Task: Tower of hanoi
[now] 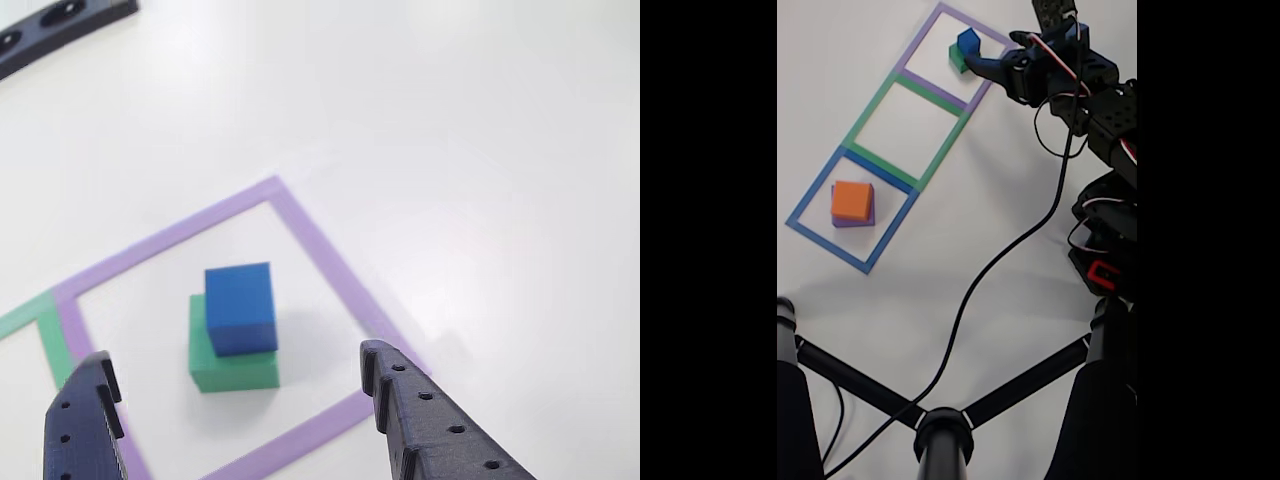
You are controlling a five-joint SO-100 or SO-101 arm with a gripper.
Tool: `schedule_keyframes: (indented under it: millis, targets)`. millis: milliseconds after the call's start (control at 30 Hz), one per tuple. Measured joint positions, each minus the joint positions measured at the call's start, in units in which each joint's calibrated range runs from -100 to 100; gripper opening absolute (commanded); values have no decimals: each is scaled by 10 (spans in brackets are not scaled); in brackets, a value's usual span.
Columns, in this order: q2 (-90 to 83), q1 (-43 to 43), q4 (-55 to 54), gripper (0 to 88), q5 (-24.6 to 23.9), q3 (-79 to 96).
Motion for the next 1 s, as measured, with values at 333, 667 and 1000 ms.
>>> schedule_keyframes:
  millis: [333,667,1000]
  targets:
    - [214,18,-270,283,0,15]
    - [382,18,-435,274,0,1]
    - [482,-11,-506,264,0,-52]
